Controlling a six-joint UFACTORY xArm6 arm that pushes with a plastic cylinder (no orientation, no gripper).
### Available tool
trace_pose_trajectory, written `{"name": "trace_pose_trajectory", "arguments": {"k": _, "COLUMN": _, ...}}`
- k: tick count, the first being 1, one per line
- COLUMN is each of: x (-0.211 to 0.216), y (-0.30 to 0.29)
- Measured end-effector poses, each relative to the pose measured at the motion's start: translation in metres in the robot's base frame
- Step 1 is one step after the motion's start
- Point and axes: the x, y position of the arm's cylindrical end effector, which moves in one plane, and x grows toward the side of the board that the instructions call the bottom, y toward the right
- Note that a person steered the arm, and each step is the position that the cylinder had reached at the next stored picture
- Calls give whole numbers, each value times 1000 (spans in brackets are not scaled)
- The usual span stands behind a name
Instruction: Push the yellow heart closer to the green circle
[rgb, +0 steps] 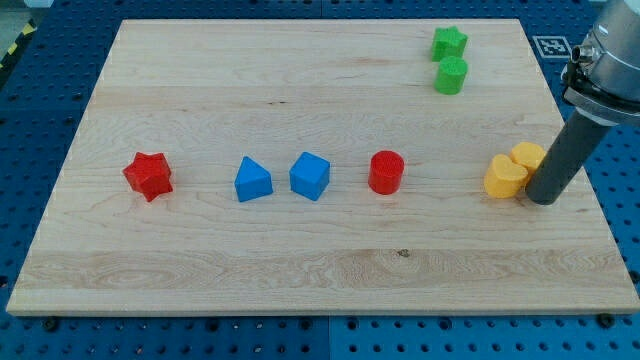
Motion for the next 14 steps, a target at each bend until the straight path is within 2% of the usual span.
{"name": "trace_pose_trajectory", "arguments": {"k": 7, "x": -1, "y": -54}}
{"name": "trace_pose_trajectory", "arguments": {"k": 8, "x": -8, "y": -54}}
{"name": "trace_pose_trajectory", "arguments": {"k": 11, "x": -64, "y": -54}}
{"name": "trace_pose_trajectory", "arguments": {"k": 12, "x": -63, "y": -54}}
{"name": "trace_pose_trajectory", "arguments": {"k": 13, "x": -33, "y": -54}}
{"name": "trace_pose_trajectory", "arguments": {"k": 14, "x": -35, "y": -59}}
